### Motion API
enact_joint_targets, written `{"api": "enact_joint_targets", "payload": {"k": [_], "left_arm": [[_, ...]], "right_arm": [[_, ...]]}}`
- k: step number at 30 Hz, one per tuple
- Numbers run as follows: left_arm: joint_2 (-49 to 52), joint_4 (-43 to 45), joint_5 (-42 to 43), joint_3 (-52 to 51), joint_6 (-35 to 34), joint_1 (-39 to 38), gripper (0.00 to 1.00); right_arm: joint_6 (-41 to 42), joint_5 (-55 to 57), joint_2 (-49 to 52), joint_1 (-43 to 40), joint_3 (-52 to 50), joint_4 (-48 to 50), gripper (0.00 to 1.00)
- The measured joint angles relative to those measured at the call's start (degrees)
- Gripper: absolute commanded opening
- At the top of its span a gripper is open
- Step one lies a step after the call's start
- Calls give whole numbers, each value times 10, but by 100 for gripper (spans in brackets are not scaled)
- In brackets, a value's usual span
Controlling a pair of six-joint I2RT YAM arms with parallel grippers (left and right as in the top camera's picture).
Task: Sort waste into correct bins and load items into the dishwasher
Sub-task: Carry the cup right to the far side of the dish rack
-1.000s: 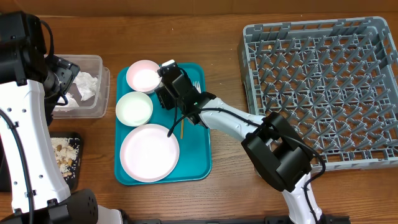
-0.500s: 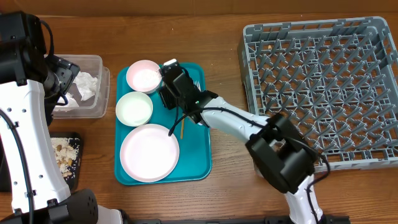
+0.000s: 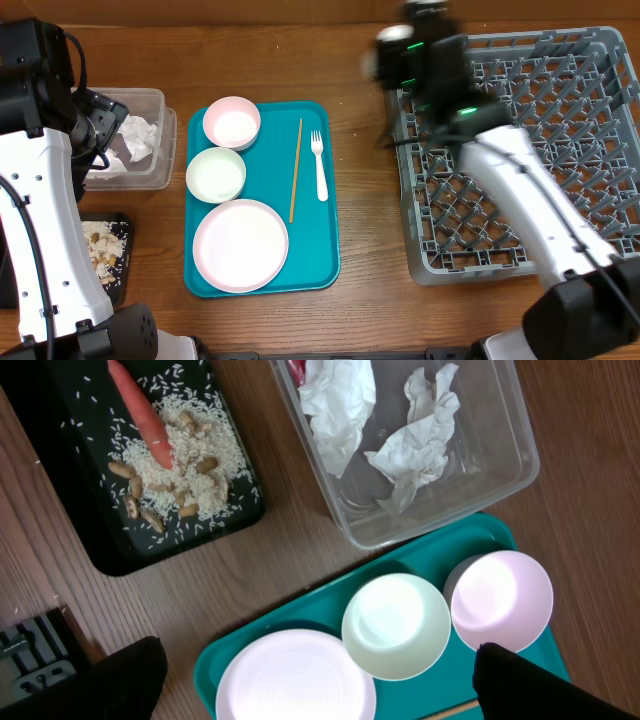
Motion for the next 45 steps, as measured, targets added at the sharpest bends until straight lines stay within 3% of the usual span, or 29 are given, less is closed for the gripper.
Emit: {"api": "enact_joint_targets", "payload": {"k": [8, 12, 28, 45], "left_arm": [[0, 0, 0, 0, 0, 0, 100], [0, 0, 0, 0, 0, 0, 100], [0, 0, 0, 0, 0, 0, 100], [0, 1, 0, 0, 0, 0, 100]], "right_arm": [[-10, -24, 8, -250, 0, -52, 74], [-19, -65, 31, -294, 0, -65, 78], [-26, -104, 53, -267, 0, -44, 83], [-26, -108, 148, -248, 0, 40, 76]]}}
